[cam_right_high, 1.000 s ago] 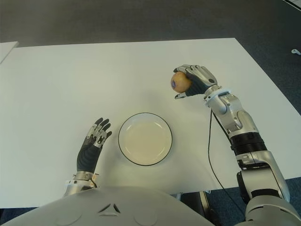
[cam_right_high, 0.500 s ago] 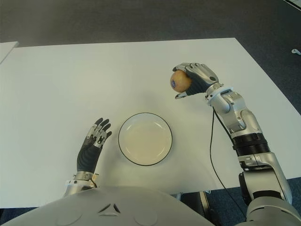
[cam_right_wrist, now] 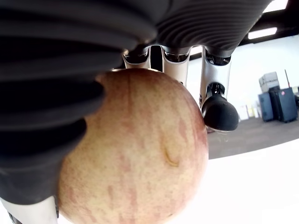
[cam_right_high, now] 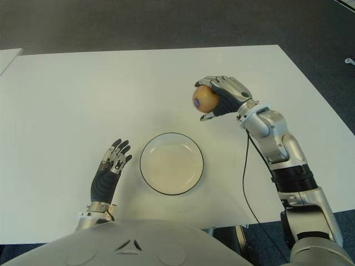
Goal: Put the apples into the plate.
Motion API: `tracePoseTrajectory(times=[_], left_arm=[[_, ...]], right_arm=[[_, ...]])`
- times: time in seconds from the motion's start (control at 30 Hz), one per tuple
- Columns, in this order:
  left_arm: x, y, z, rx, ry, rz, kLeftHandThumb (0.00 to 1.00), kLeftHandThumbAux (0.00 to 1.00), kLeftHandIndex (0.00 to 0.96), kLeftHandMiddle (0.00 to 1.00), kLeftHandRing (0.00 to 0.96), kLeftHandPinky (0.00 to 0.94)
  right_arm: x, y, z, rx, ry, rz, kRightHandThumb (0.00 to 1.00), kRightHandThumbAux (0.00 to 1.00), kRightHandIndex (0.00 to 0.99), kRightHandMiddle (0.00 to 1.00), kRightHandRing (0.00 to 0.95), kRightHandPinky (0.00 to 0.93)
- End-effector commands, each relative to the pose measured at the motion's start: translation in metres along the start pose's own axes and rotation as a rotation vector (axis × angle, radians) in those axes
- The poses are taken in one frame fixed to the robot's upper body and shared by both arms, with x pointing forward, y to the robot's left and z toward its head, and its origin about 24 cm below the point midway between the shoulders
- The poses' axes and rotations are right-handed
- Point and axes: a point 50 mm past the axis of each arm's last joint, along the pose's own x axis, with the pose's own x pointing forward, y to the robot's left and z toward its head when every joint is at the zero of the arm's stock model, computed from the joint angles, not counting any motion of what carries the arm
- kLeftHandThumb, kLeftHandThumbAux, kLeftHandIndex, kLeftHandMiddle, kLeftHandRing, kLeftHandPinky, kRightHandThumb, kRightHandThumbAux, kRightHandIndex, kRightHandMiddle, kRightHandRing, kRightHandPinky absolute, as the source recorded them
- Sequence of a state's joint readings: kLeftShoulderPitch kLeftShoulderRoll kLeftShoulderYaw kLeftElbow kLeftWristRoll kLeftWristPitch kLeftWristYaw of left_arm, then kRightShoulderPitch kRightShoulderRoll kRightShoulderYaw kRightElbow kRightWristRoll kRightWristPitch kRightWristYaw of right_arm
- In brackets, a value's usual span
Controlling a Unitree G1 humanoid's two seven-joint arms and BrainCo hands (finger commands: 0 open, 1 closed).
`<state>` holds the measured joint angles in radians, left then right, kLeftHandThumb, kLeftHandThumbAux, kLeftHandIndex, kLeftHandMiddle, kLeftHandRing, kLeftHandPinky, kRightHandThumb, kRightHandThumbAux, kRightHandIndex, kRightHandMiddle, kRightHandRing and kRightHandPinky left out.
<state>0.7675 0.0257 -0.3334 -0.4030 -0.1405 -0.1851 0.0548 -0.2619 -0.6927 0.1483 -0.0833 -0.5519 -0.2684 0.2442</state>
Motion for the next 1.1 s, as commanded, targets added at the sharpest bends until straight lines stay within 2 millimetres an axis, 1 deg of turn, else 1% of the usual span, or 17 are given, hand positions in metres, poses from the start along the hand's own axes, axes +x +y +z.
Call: tracePoseTrajectory(times=[0.03, 0.13, 0.23, 0.5, 0.63, 0.73, 0.87, 1.1], left_arm=[[0.002, -0.007, -0.003, -0.029, 0.009, -0.008, 0.25, 0.512, 0.095, 0.114, 0.096, 0.124], [0.002, -0.007, -0.003, -0.026, 0.005, -0.008, 0.252, 0.511, 0.101, 0.12, 0.1, 0.132], [0.003, -0.008, -0.003, -0.025, 0.004, -0.008, 0.252, 0.507, 0.1, 0.121, 0.101, 0.13], [0.004, -0.009, -0.002, -0.017, -0.001, -0.006, 0.241, 0.524, 0.101, 0.128, 0.112, 0.146], [0.004, -0.011, -0.002, -0.015, -0.001, -0.006, 0.236, 0.525, 0.092, 0.123, 0.107, 0.134], [0.004, -0.011, -0.003, -0.017, 0.001, -0.005, 0.238, 0.531, 0.088, 0.124, 0.112, 0.151], [0.004, -0.012, -0.003, -0.028, 0.004, 0.004, 0.245, 0.542, 0.095, 0.13, 0.119, 0.162], [0.005, -0.014, -0.004, -0.037, 0.003, 0.011, 0.26, 0.548, 0.103, 0.133, 0.117, 0.149]], right_arm=[[-0.005, 0.005, 0.022, 0.044, -0.073, -0.003, 0.696, 0.729, 0.494, 0.814, 0.796, 0.782], [-0.011, 0.008, 0.034, 0.064, -0.116, -0.009, 0.71, 0.72, 0.458, 0.818, 0.802, 0.794], [-0.014, 0.009, 0.042, 0.082, -0.152, -0.023, 0.714, 0.718, 0.446, 0.823, 0.809, 0.802], [-0.014, 0.01, 0.062, 0.123, -0.26, -0.037, 0.714, 0.717, 0.44, 0.827, 0.816, 0.793], [-0.014, 0.012, 0.068, 0.14, -0.292, -0.027, 0.714, 0.717, 0.44, 0.824, 0.811, 0.787], [-0.016, 0.015, 0.071, 0.156, -0.318, -0.019, 0.715, 0.717, 0.44, 0.822, 0.809, 0.791], [-0.016, 0.02, 0.074, 0.18, -0.353, -0.004, 0.716, 0.716, 0.44, 0.823, 0.809, 0.794], [-0.018, 0.029, 0.078, 0.211, -0.379, 0.026, 0.719, 0.715, 0.44, 0.827, 0.813, 0.806]])
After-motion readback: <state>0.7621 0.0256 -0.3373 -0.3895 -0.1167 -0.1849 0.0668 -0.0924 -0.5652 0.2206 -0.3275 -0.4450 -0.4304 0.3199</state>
